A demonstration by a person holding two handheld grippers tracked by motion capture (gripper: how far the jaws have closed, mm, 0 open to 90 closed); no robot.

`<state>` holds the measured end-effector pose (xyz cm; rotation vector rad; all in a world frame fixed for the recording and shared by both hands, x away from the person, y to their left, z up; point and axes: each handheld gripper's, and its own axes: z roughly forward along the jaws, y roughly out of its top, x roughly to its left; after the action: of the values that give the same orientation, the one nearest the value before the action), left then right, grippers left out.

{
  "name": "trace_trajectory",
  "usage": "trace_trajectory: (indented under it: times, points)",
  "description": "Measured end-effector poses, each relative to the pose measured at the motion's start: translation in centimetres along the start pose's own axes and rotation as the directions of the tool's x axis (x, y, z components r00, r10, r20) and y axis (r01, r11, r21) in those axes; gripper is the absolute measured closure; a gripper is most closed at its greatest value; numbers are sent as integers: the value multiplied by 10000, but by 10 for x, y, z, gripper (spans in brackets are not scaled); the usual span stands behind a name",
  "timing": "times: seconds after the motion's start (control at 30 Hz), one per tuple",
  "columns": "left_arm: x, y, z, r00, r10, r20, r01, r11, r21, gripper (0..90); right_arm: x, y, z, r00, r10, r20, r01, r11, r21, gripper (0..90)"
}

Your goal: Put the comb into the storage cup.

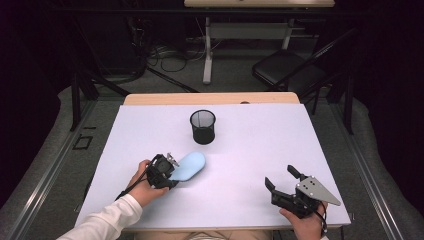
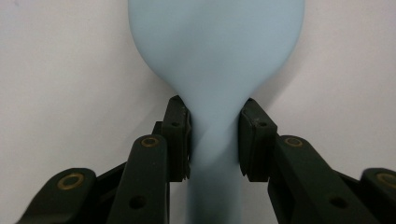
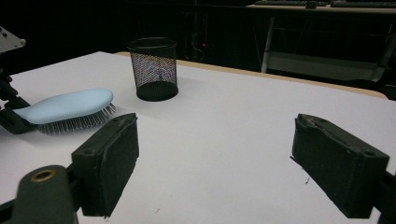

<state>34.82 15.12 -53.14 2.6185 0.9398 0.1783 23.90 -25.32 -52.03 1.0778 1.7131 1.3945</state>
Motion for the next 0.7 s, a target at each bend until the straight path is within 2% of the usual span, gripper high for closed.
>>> trace_trajectory:
  times: [0.7]
  points:
    - [1, 0, -4, 10000, -84, -21, 84, 9995, -290, 693, 0, 0, 0, 10000, 1, 10, -1, 10000, 25, 145]
